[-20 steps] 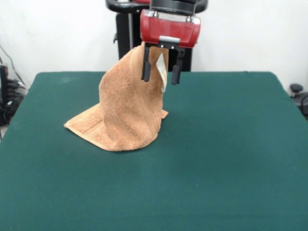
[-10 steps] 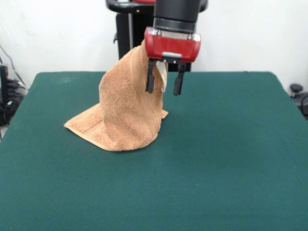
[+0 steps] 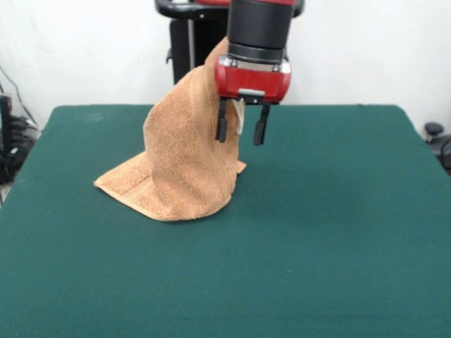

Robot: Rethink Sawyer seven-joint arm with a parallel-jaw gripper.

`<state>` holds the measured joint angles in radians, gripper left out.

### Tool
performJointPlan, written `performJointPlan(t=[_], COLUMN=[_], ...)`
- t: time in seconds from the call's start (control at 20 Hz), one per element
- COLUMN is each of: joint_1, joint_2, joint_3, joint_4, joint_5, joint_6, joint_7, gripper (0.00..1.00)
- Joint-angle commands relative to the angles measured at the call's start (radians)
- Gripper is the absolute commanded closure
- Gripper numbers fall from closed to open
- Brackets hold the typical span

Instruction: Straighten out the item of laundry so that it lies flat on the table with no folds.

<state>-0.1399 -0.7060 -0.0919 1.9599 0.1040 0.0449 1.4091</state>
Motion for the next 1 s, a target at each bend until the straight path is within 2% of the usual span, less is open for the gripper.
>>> performJointPlan(t=[0.05,1.0], joint_1=[-0.005,-0.024], joint_2=[0.029,0.030], joint_3=[0.093,0.106], joint_4=[0.081,0.094], joint_5=[-0.033,-0.040], joint_6=[-0.061,-0.083], joint_7=[0.217,0.223], gripper=[0.00,0.00])
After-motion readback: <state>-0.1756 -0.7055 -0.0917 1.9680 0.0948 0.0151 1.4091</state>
